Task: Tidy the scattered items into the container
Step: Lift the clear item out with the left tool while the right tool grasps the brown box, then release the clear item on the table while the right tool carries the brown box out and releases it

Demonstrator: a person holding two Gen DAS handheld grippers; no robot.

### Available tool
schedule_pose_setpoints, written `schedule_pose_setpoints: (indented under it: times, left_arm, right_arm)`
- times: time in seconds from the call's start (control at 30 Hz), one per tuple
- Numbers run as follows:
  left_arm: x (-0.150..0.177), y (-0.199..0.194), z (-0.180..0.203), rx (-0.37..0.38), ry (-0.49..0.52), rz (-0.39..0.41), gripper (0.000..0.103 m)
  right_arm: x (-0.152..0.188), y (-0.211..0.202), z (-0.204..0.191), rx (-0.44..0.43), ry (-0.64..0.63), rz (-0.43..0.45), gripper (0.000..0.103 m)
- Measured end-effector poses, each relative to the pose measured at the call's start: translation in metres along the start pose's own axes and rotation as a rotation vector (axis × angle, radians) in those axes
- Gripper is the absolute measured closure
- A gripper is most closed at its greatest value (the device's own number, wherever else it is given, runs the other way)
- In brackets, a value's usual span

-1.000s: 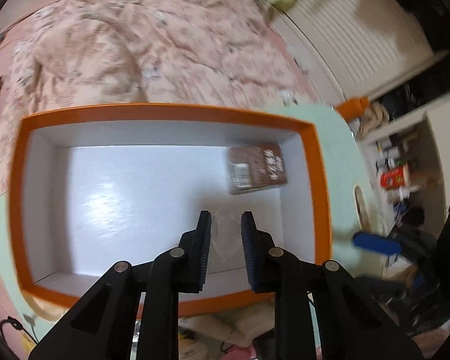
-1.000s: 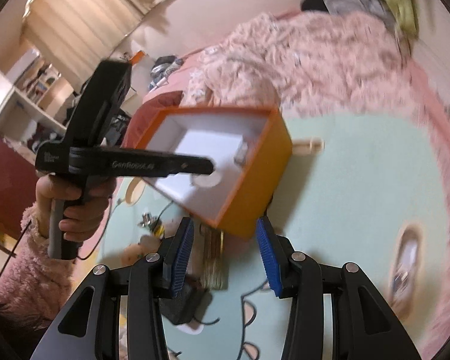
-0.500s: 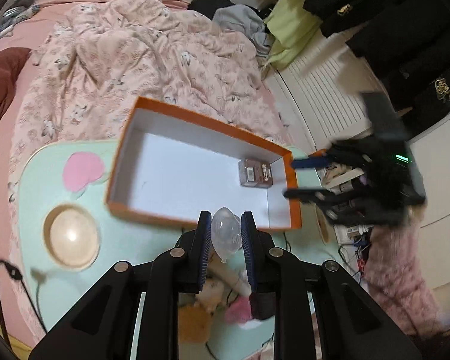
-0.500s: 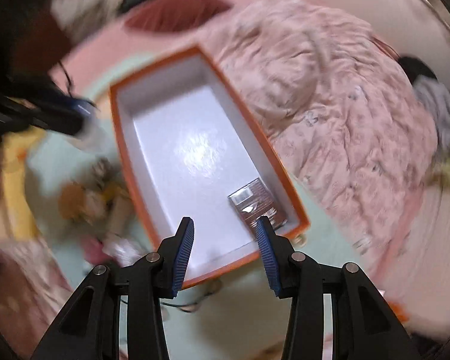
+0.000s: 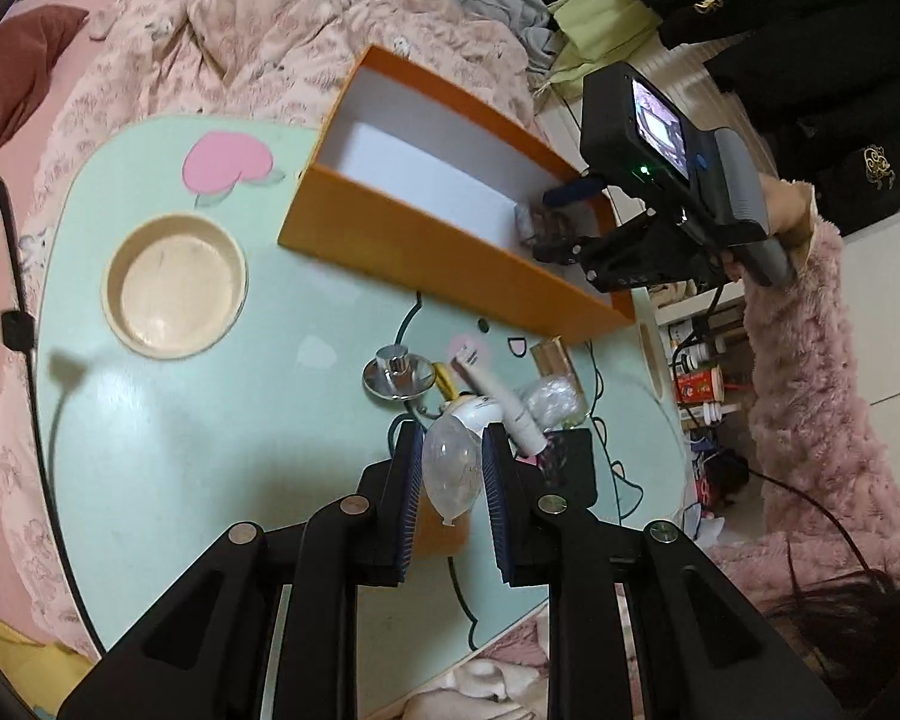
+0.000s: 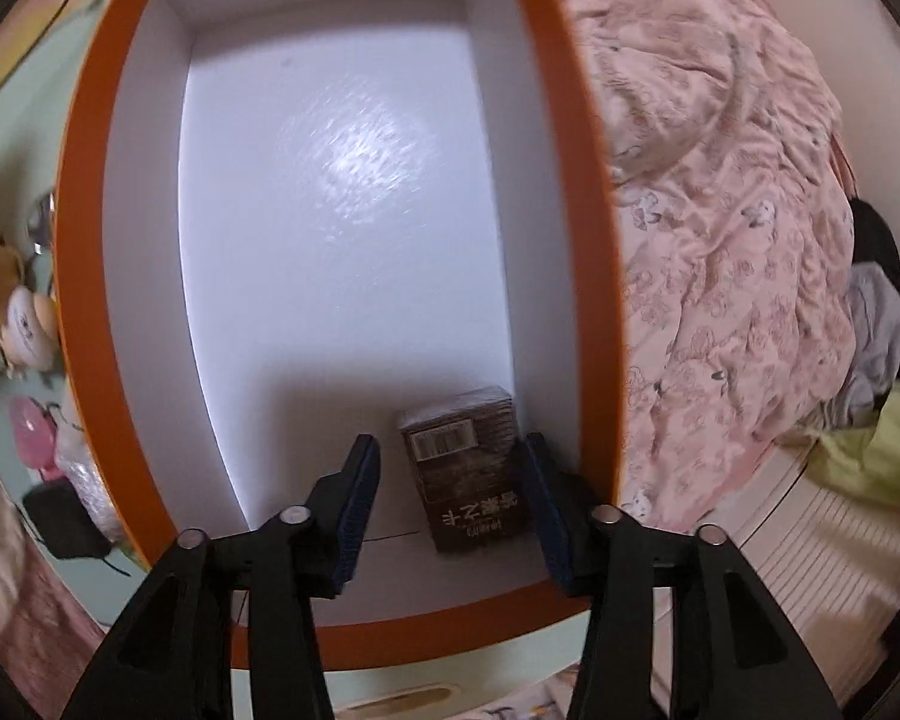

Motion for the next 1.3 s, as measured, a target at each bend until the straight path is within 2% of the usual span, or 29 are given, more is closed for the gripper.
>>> schedule_pose_setpoints:
  times: [0.07, 0.13, 0.23, 0.27, 0.33, 0.47, 0.57, 0.7, 0.8, 0.9, 0.97, 1.1, 1.2, 1.3]
  left_arm:
    - [0.001, 0.002, 0.000, 0.011, 0.004, 0.001, 0.082]
    - [0.000, 0.003, 0.002, 0.023, 0.012, 0.002, 0.082]
    - [-0.001, 0.003, 0.003, 0.032, 0.016, 0.009, 0.082]
    - [-0.002, 0.003, 0.003, 0.031, 0.015, 0.011, 0.082]
    - [-0.001, 0.004, 0.003, 0.028, 0.012, 0.013, 0.082]
    - [0.001, 0.006, -0.001, 0.023, 0.004, 0.008, 0.082]
    - [0.000, 0.006, -0.001, 0.018, 0.005, 0.003, 0.082]
    - [0.000, 0.006, 0.003, 0.005, 0.004, 0.008, 0.082]
    - [0.002, 0.005, 0.008, 0.006, 0.013, 0.012, 0.082]
    - [0.007, 0.004, 0.016, 0.006, 0.031, 0.018, 0.082]
    - [0.012, 0.002, 0.021, 0.010, 0.038, 0.024, 0.082]
    - [0.027, 0.001, 0.036, 0.053, 0.059, 0.024, 0.082]
    - [0.035, 0.008, 0.053, 0.070, 0.098, 0.014, 0.082]
    - [0.040, 0.024, 0.063, 0.047, 0.122, -0.008, 0.082]
  right_arm:
    - [-0.001, 0.004, -0.003, 0.025, -0.031, -0.012, 0.044]
    - [-0.003, 0.010, -0.002, 0.046, -0.052, -0.026, 0.043]
    - [-0.006, 0.011, 0.005, -0.009, -0.021, -0.041, 0.048]
    - [-0.006, 0.012, 0.007, -0.051, -0.012, -0.051, 0.062]
    - [-0.003, 0.009, 0.010, -0.106, -0.003, -0.049, 0.062]
    - [-0.003, 0.004, 0.015, -0.145, 0.022, -0.018, 0.063]
    - [-0.001, -0.017, 0.016, -0.171, 0.055, 0.069, 0.063]
    - [0.010, -0.078, 0.024, -0.226, 0.150, 0.297, 0.063]
    - [0.037, -0.121, 0.020, -0.312, 0.177, 0.433, 0.063]
    - [0.074, -0.144, -0.008, -0.354, 0.168, 0.503, 0.063]
    - [0.097, -0.140, -0.029, -0.354, 0.177, 0.509, 0.063]
    - [0.133, -0.100, -0.074, -0.338, 0.240, 0.442, 0.063]
    - [0.145, -0.067, -0.086, -0.325, 0.320, 0.381, 0.063]
    - [0.148, -0.047, -0.087, -0.289, 0.364, 0.371, 0.062]
Point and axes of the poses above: each gripper's, at about its wrist camera, not at the fingertips, and y roughly the way its jaws point, z to its right, x to its underside, the point moved 3 cm from there along y, roughly the way its jaws point, and after that the axes turned 13 degrees about y, right-handed, at the moved point
